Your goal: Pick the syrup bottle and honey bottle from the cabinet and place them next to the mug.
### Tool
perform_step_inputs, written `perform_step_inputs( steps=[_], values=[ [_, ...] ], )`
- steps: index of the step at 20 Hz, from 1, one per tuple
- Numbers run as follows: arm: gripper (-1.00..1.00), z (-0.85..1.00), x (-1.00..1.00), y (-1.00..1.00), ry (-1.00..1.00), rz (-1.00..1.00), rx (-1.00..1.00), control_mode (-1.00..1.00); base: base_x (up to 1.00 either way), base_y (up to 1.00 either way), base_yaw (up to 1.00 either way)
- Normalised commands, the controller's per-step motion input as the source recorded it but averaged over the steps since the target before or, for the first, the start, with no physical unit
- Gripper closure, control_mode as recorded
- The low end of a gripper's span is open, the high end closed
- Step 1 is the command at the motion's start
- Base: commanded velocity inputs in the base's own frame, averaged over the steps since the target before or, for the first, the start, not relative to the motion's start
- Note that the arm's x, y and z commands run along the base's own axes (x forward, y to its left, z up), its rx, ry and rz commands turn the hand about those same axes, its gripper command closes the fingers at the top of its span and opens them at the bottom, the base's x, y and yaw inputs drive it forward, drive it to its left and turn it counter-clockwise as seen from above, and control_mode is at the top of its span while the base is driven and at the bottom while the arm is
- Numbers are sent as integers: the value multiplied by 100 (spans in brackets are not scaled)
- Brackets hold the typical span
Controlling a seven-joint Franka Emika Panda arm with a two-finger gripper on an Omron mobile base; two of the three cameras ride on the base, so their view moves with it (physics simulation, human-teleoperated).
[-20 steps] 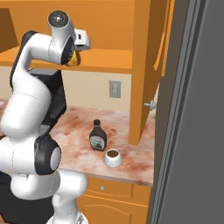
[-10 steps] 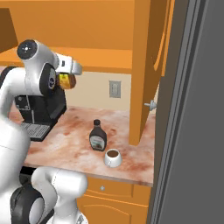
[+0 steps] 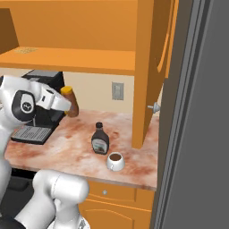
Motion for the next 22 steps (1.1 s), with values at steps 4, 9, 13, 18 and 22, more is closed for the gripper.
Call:
perform_step_inputs(
  steps=[4, 9, 13, 18, 22],
  values=[
    [100, -42, -4, 0, 0, -64, 0, -100, 0, 0, 0],
    [100, -17, 19, 0, 0, -51, 0, -100, 0, 0, 0],
    [100, 0, 31, 0, 6, -29, 0, -100, 0, 0, 0],
    [100, 0, 7, 0, 0, -15, 0, -100, 0, 0, 0],
    [100, -4, 0, 0, 0, 0, 0, -100, 0, 0, 0]
  ],
)
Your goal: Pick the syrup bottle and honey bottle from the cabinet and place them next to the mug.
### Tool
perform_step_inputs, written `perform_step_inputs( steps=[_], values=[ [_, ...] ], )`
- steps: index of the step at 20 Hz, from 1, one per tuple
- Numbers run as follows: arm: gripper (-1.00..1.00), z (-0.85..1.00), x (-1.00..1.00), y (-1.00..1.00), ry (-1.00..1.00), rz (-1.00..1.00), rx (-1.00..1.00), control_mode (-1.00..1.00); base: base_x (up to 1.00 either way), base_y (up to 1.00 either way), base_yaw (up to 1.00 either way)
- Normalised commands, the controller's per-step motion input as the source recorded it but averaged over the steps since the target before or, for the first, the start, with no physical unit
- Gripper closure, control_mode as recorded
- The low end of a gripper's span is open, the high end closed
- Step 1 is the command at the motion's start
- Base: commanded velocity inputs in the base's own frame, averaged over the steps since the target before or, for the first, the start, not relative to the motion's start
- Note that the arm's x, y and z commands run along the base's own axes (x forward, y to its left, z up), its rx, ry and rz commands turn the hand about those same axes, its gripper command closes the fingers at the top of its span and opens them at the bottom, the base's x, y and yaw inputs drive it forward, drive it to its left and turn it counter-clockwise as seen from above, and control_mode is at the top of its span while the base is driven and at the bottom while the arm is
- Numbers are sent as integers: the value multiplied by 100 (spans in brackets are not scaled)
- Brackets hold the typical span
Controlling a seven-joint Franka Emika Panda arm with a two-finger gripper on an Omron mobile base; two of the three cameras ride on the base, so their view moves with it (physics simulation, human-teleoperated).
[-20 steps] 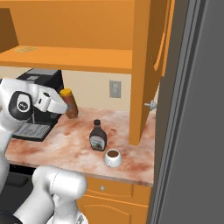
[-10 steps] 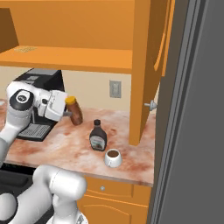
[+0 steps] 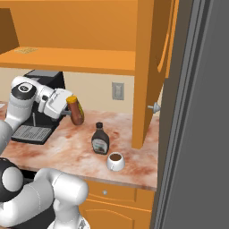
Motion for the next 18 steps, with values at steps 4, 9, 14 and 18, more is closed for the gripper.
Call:
perform_step_inputs(
  steps=[4, 9, 14, 18],
  values=[
    [100, -37, -1, 0, -4, 0, 0, -100, 0, 0, 0],
    [100, -53, -20, -10, -6, 0, 1, -100, 0, 0, 0],
    [100, -58, -30, -19, -5, -2, 2, -100, 0, 0, 0],
    [100, -65, -10, -17, 0, -3, 2, -100, 0, 0, 0]
  ],
)
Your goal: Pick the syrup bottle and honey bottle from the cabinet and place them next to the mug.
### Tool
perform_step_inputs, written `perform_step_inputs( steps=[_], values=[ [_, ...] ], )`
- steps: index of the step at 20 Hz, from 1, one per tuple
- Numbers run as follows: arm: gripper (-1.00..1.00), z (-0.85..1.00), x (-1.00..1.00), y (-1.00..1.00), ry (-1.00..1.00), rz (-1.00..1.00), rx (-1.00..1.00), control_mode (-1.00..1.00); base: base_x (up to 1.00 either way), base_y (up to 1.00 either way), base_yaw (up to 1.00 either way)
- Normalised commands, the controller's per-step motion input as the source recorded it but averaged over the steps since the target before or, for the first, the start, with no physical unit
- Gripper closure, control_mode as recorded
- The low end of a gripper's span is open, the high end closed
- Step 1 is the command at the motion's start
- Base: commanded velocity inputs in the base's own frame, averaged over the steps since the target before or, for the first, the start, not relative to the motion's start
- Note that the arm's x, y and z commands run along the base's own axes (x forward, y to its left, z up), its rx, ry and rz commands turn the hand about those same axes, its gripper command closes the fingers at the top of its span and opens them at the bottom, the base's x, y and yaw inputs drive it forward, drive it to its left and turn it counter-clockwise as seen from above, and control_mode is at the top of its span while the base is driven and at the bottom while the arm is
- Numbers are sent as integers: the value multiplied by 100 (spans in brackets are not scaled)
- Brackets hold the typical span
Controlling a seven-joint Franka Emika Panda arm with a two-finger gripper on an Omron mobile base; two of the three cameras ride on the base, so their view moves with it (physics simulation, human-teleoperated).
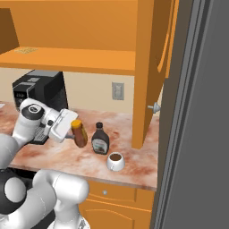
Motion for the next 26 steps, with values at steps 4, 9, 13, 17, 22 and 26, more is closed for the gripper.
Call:
perform_step_inputs(
  steps=[4, 9, 13, 17, 22, 26],
  values=[
    [100, -73, 0, -9, 0, -9, 1, -100, 0, 0, 0],
    [100, -32, 0, -1, 0, -10, 0, -100, 0, 0, 0],
    [100, -8, 4, 0, 0, -12, 0, -100, 0, 0, 0],
    [100, -2, 14, 0, 0, -15, 0, -100, 0, 0, 0],
    [100, -8, 9, -1, 0, -14, 0, -100, 0, 0, 0],
    [100, -23, 0, 0, 0, -3, 0, -100, 0, 0, 0]
  ],
)
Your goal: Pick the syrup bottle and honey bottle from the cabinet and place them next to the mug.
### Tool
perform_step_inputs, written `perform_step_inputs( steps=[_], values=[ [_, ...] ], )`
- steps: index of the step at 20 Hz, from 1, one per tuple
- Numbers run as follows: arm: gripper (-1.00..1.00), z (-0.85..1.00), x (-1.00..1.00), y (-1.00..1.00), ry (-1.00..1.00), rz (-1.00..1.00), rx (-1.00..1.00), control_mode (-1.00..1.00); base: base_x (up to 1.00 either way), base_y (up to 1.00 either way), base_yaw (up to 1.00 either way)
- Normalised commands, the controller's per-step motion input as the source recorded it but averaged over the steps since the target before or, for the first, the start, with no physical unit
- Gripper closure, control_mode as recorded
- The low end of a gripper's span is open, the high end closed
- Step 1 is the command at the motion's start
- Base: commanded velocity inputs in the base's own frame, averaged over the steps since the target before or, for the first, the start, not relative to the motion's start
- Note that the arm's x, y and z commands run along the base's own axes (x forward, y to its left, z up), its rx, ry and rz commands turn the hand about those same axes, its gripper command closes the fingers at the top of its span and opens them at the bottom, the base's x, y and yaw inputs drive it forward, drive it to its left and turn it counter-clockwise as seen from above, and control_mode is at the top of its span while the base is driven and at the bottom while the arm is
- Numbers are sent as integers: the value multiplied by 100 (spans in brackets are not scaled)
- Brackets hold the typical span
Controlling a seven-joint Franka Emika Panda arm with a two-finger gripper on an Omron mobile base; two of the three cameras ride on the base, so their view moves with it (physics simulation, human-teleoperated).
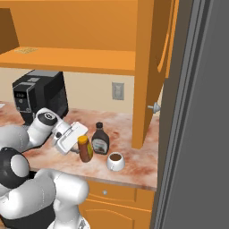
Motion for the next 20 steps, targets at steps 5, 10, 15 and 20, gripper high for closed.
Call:
perform_step_inputs(
  steps=[5, 10, 15, 20],
  values=[
    [100, -34, 0, 0, 0, 0, 0, -100, 0, 0, 0],
    [100, -16, 0, 0, -1, 2, 0, -100, 0, 0, 0],
    [100, -2, 0, 0, -4, 3, 0, -100, 0, 0, 0],
    [100, -6, 3, 0, -2, 2, 0, -100, 0, 0, 0]
  ],
)
